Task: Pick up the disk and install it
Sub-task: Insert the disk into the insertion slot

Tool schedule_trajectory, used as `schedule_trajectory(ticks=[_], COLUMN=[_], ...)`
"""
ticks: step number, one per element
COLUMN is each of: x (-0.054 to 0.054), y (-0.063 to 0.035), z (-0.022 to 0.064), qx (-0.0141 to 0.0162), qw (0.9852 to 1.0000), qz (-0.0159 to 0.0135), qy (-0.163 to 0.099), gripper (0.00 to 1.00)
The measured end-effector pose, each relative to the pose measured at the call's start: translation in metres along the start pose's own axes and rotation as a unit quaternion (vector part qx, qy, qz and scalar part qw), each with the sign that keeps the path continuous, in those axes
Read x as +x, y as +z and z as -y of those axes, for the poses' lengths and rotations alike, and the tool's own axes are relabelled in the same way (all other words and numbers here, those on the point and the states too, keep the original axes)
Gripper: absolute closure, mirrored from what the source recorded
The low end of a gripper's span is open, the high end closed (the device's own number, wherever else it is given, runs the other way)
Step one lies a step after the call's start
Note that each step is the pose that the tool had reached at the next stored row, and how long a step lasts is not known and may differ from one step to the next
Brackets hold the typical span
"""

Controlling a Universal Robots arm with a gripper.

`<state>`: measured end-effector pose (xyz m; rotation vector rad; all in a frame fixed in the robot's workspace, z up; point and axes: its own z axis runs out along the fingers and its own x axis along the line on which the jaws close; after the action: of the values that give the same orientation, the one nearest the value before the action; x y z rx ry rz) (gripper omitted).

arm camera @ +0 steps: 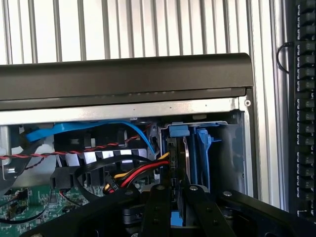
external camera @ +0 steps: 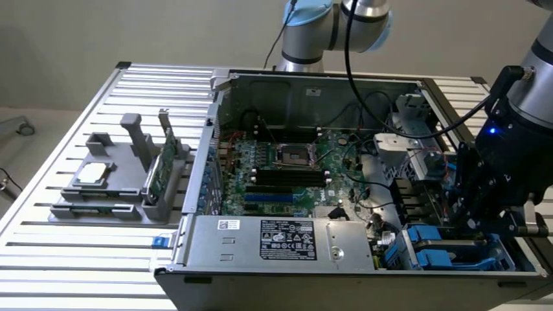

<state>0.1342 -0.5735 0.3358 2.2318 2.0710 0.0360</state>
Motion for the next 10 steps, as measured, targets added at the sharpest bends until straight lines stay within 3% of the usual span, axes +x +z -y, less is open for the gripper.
schedule_trajectory(ticks=[10], x=[0.0], y=[-0.0008], z=[-0.0002], qx=[0.0048], qw=[1.0], qz=[0.0004], qy=[0.0], gripper=[0.84])
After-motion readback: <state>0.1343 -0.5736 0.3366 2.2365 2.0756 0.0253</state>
